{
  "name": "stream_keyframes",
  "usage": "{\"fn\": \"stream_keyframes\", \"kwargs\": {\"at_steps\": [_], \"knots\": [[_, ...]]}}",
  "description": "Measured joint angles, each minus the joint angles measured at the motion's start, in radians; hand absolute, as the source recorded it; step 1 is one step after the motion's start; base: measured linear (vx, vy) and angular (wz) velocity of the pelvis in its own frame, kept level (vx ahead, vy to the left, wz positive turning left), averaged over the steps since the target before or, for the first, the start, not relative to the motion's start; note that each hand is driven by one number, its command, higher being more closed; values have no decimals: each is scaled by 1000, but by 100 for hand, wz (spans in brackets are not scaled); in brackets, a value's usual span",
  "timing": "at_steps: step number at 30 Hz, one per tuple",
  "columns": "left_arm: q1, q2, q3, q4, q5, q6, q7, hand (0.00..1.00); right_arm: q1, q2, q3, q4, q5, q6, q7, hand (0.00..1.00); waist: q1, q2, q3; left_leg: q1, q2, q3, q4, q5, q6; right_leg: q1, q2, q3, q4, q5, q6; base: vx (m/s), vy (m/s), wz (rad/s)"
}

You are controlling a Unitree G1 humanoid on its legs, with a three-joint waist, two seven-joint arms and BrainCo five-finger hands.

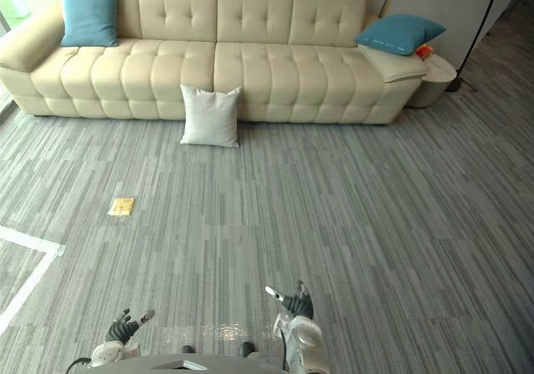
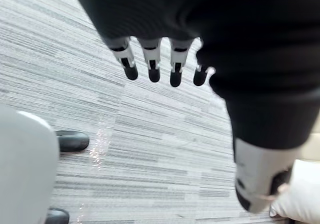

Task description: Pick up cushions and gather them together orderly.

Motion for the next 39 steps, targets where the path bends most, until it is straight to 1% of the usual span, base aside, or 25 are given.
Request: {"fn": "stream_keyframes", "kwargs": {"at_steps": [4,5,6,7,9,11,13,14,19,31,39], "knots": [[-14,-1,23,34,20,0,-5,0,-10,-16,-75,137,0,17,-1,0,-1,0,0,-1,-2,0,0,0,-1,2,-3,-2,0,-5,7,0,0,0],[-15,-1,26,38,20,0,-7,0,-10,-19,-80,154,0,19,-1,0,-1,0,0,-1,-2,0,0,0,-1,3,-3,-2,0,-5,7,0,0,0],[-19,-3,43,49,20,0,-10,0,-11,-20,-122,180,5,23,-1,0,-1,1,0,-1,-4,0,-1,-1,-1,3,-4,-2,1,-6,8,0,0,0],[-24,-3,46,58,20,1,-14,0,-10,-20,-137,186,6,25,-1,0,-1,0,1,-1,-4,-1,-1,-1,-1,3,-5,-3,2,-6,8,-34,-19,2],[-29,-4,64,71,20,2,-22,0,-16,-21,-145,208,11,35,-1,0,0,2,2,-1,-6,-5,-1,-1,-1,7,-7,-7,6,-7,10,-16,-15,9],[-30,-8,77,76,20,2,-24,0,-18,-22,-166,213,13,40,0,0,-1,4,5,2,-11,-23,-1,-3,-4,20,-12,-28,6,-15,14,-15,-14,23],[-30,-13,94,75,20,1,-28,0,-18,-17,-182,218,13,44,2,0,11,2,6,1,-11,-23,-1,-3,-3,20,-12,-28,6,-15,14,-5,-6,6],[-30,-14,104,75,20,1,-29,0,-19,-17,-183,220,13,45,2,0,13,6,9,2,-12,-23,-1,-2,-3,20,-12,-28,6,-15,14,0,0,0],[-30,-23,120,76,21,2,-31,0,-35,-16,-219,251,13,62,3,0,13,7,11,7,-14,-22,-1,-1,0,26,-14,-28,6,-15,14,0,0,0],[-35,-25,122,77,59,3,-65,0,-34,-16,-231,251,13,64,10,0,15,9,16,17,-15,-23,-2,-8,-4,39,-14,-32,6,-22,17,-12,-8,0],[-42,-25,121,85,59,3,-67,0,-34,-16,-252,255,13,64,11,0,20,13,20,15,-16,-27,-2,-12,-3,39,-15,-39,6,-28,18,0,0,0]]}}
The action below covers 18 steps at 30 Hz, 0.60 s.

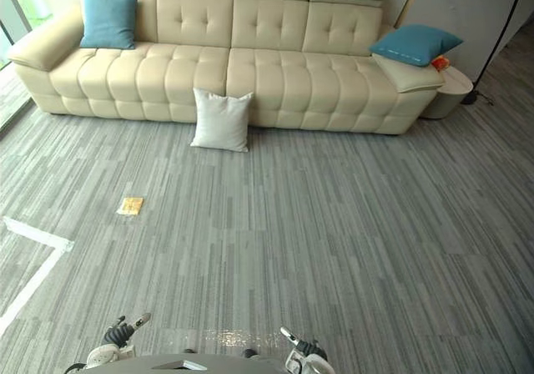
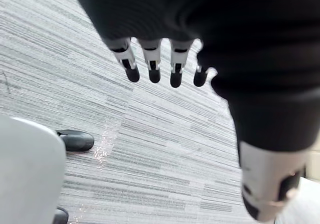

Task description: Pick up cushions and gather them together orderly.

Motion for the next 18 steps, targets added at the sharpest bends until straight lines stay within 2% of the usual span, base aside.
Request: {"fn": "stream_keyframes", "kwargs": {"at_steps": [8,12,16,18], "knots": [[-2,1,-1,0,0,0,-1,0,0,-1,-3,0,-1,0,0,0,2,0,1,-9,1,2,0,-5,2,-9,0,-2,0,-9,-1,0,0,0],[-14,2,2,3,0,0,-1,0,-1,0,-16,-6,-1,1,1,0,13,2,10,-25,2,21,0,-21,3,-30,0,12,0,-14,1,2,-21,-11],[-25,-1,10,0,0,2,-3,0,-3,1,-17,-17,0,1,1,0,20,-6,7,-63,12,124,19,-57,14,-90,-16,13,28,-37,18,73,10,-14],[-36,-6,12,-8,-1,4,-5,0,-1,1,-17,-42,0,7,1,0,27,1,20,-110,17,148,117,-115,13,-128,-31,15,87,-61,27,179,60,-8]]}}
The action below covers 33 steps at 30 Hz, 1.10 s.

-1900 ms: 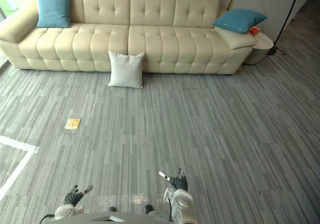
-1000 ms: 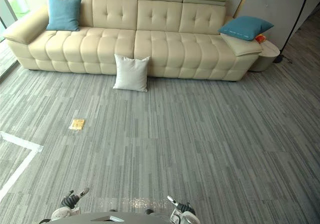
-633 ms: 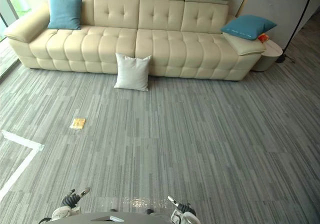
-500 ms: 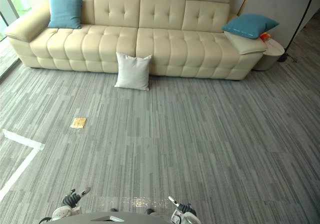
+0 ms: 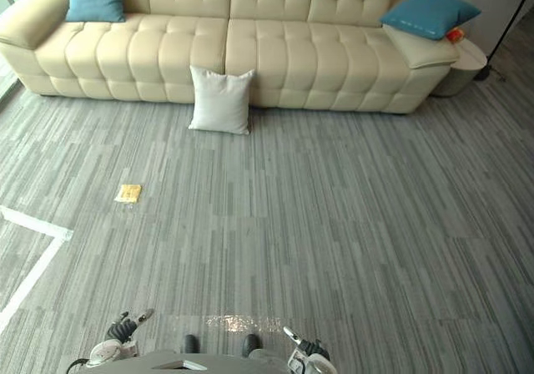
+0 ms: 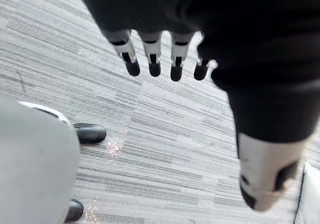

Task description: Pick up cushions and gather them together orderly.

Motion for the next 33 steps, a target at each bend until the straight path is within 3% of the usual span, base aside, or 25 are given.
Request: {"fn": "stream_keyframes", "kwargs": {"at_steps": [2,4,6,8,9,10,12,13,14,16,17,18,19,20,21,22,23,24,25,26,28,31,33], "knots": [[-3,-14,-7,-16,0,0,-1,0,-1,-2,-1,-32,0,6,7,0,14,26,13,-49,21,30,165,-134,8,-58,-17,-2,159,-76,24,206,107,-43],[-2,-13,-24,-16,0,1,-3,0,1,-6,1,-47,0,6,16,0,14,40,16,-46,35,40,216,-178,16,-111,-23,-10,308,-109,35,177,124,-31],[-5,-12,-37,-17,0,3,-12,0,7,-3,2,-86,27,3,21,0,4,46,22,-35,43,32,271,-229,27,-235,-52,-42,589,-127,30,305,152,-5],[-19,1,-48,-16,0,10,-15,0,5,8,3,-107,41,2,23,0,-3,23,38,38,44,19,283,-273,30,-338,-70,-66,860,-197,16,480,105,15],[-21,1,-48,-16,0,11,-15,0,5,8,3,-112,42,1,24,0,-3,22,39,59,47,16,270,-277,24,-357,-66,-80,880,-219,14,436,29,15],[-29,-1,-48,-15,0,12,-14,0,2,6,4,-117,49,0,34,0,-6,27,43,100,55,9,234,-279,19,-397,-56,-128,874,-252,-4,469,0,11],[-44,-6,-52,-14,0,12,-14,0,-19,-7,7,-117,60,-10,38,0,-19,53,56,164,87,11,164,-281,-2,-471,-17,-208,789,-262,-54,497,-22,6],[-58,-5,-59,-13,0,12,-13,0,-39,-21,20,-116,60,-13,38,0,-33,71,67,195,114,15,126,-274,-34,-530,26,-251,682,-228,-89,424,-35,7],[-69,-3,-68,-10,0,12,-13,0,-46,-28,28,-115,59,-12,38,0,-38,72,72,206,122,14,113,-265,-51,-564,44,-261,605,-194,-99,714,-87,24],[-95,-2,-102,1,1,12,-13,0,-35,-37,41,-96,57,-12,38,0,-63,49,89,276,111,-32,94,-243,-95,-611,74,-251,279,-3,-104,838,-157,59],[-85,1,-110,12,1,11,-15,0,-15,-39,42,-77,59,-9,38,0,-77,27,87,323,96,-64,91,-244,-126,-598,71,-215,183,115,-135,813,-212,65],[-88,-9,-110,21,4,11,-15,0,-12,-42,39,-70,58,-6,38,0,-78,40,95,356,107,-82,94,-240,-135,-582,74,-207,209,252,-186,667,-184,36],[-105,-27,-105,21,12,10,-16,0,-28,-56,18,-63,56,-8,39,0,-80,82,118,360,136,-87,123,-208,-155,-601,86,-221,309,195,-218,896,-302,10],[-117,-36,-79,19,21,7,-16,0,-38,-53,-2,-60,56,-10,40,0,-82,89,128,340,145,-90,190,-114,-172,-616,72,-226,423,116,-239,689,-272,-2],[-114,-38,-62,19,21,5,-16,0,-38,-52,-7,-62,56,-10,39,0,-82,90,128,330,151,-91,238,-60,-158,-608,74,-226,459,70,-243,795,-344,6],[-107,-41,-39,17,21,3,-16,0,-32,-49,-7,-72,56,-10,40,0,-90,93,129,291,172,-97,372,58,-157,-568,81,-226,488,-2,-237,524,-234,15],[-100,-45,-24,15,21,2,-16,0,-21,-47,6,-85,56,-10,40,0,-97,99,129,220,208,-124,557,121,-146,-512,96,-226,493,-63,-226,516,-213,21],[-98,-48,-12,11,20,2,-16,0,-18,-46,12,-88,56,-13,40,0,-99,100,128,173,226,-133,666,116,-148,-481,105,-226,490,-91,-216,588,-230,19],[-88,-58,9,-9,20,2,-17,0,-16,-47,20,-92,56,-15,39,0,-95,100,128,73,271,-116,878,107,-160,-410,131,-226,467,-123,-221,662,-250,-2],[-73,-68,30,-29,19,2,-17,0,-13,-45,24,-97,57,-17,40,0,-79,101,129,-2,317,-79,1006,94,-148,-346,152,-223,443,-145,-235,631,-231,-13],[-62,-75,50,-62,17,4,-16,0,1,-44,31,-115,58,-17,38,0,-59,100,130,-94,371,-14,1116,45,-117,-259,166,-202,422,-183,-237,456,-115,-21],[-57,-82,69,-94,16,2,-15,0,3,-49,51,-123,59,-17,38,0,-36,96,131,-251,380,56,1130,-50,-84,-131,167,-166,355,-212,-214,436,-42,-20],[-57,-82,68,-114,12,-1,-15,0,3,-46,72,-123,59,-13,38,0,-19,98,129,-336,364,101,1027,-109,-70,-32,165,-140,277,-210,-200,471,25,-21]]}}
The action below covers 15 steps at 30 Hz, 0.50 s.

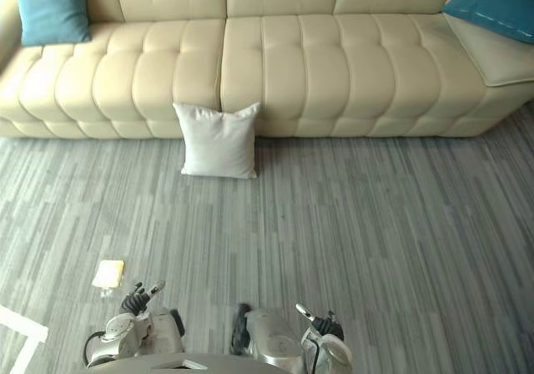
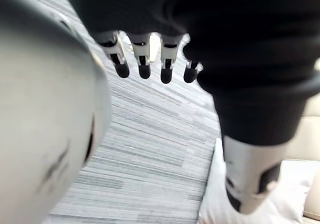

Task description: Pick up cushions and gather them together orderly.

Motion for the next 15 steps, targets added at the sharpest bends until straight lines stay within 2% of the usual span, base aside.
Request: {"fn": "stream_keyframes", "kwargs": {"at_steps": [1,3,4,5,6,7,8,9,10,11,12,13,14,15], "knots": [[1,0,-1,-9,-7,-3,0,0,0,3,19,-1,-1,2,0,0,8,-2,0,-34,-21,12,-101,-20,11,48,-5,10,-35,-2,9,507,66,-24],[0,-4,-2,-14,-14,-10,0,0,-5,5,28,-3,-1,2,0,0,30,-10,0,-69,-83,13,-361,-17,8,125,-25,39,-78,-10,39,530,100,-39],[1,-4,-1,-19,-14,-10,1,0,-6,10,26,-3,-2,2,-1,0,44,-18,-1,-76,-118,9,-501,10,1,166,-41,60,-98,-19,59,429,114,-45],[3,-4,-1,-19,-14,-10,2,0,-6,13,26,-2,-2,2,-1,0,48,-21,-2,-78,-135,6,-566,33,2,186,-48,68,-105,-26,71,533,168,-54],[15,-2,-1,-18,-14,-10,2,0,-4,16,31,0,-2,2,-1,0,54,-26,-12,-74,-160,5,-682,89,11,218,-60,91,-116,-39,95,546,217,-59],[30,1,1,-17,-19,-11,3,0,-1,16,45,2,-3,2,-1,0,58,-28,-25,-81,-173,-1,-733,157,40,247,-66,117,-125,-52,117,704,312,-83],[35,4,1,-14,-23,-14,3,0,6,26,52,4,-3,3,-1,0,68,-48,-49,-76,-191,-18,-723,281,87,260,-88,151,-126,-59,132,623,297,-58],[29,31,3,-6,-22,-13,1,0,3,47,54,8,-3,3,0,0,55,-90,-79,-83,-222,-9,-698,251,105,258,-130,166,-117,-49,154,664,285,-38],[25,42,-1,-1,-20,-13,0,0,-1,66,49,12,-3,3,1,0,51,-108,-90,-84,-227,1,-664,208,113,241,-152,184,-81,-19,168,659,269,-12],[24,49,-2,9,-19,-13,-1,0,0,78,37,11,-6,2,2,0,55,-116,-94,-77,-227,5,-637,179,120,229,-160,203,-37,5,167,772,310,-24],[25,57,-3,27,-19,-7,1,0,0,85,7,11,-20,2,2,0,59,-120,-97,-16,-235,10,-609,116,127,200,-167,220,114,84,177,734,323,-20],[28,58,-6,38,-20,-4,0,0,0,84,5,12,-26,2,2,0,57,-119,-98,27,-239,10,-611,88,126,182,-174,219,214,132,183,667,285,-14],[27,61,-19,52,-19,-3,0,0,1,84,7,9,-36,1,2,0,53,-112,-94,86,-243,9,-616,50,128,117,-192,225,409,185,213,505,206,0],[26,64,-27,56,-19,-2,0,0,0,85,11,8,-38,0,5,0,51,-109,-92,106,-245,9,-616,36,127,82,-199,226,505,181,220,425,126,4]]}}
